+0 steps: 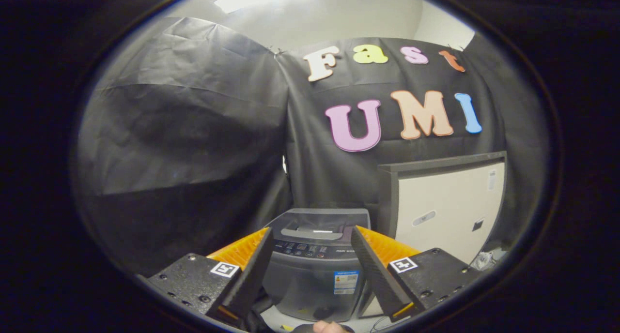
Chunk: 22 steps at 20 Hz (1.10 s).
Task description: Put the clothes into the washing machine and then close the washing machine lid.
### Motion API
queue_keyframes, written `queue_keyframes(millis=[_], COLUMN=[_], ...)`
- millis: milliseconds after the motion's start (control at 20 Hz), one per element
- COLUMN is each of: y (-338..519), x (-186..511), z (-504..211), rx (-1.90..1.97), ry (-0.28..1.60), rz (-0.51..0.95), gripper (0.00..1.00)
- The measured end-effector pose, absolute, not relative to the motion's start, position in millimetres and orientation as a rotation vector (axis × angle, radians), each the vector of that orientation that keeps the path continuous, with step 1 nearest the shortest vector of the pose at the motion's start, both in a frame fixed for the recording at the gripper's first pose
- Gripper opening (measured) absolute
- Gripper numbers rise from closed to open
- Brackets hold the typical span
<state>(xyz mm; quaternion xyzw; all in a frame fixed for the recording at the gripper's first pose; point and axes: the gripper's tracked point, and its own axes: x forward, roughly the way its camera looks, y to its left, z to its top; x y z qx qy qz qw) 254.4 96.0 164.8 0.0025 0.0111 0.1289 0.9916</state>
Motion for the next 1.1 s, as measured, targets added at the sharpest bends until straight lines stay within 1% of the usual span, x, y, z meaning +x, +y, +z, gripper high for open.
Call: queue_keyframes(millis=[300,500,1100], y=[85.7,82.0,83.8], x=[223.8,211.2,196.9], z=[165.8,154.9,149.4], rx=[0.024,0.039,0.025], ry=[0.011,0.015,0.01], rz=[0.193,0.174,0.178], gripper=[0.97,0.97,0.97])
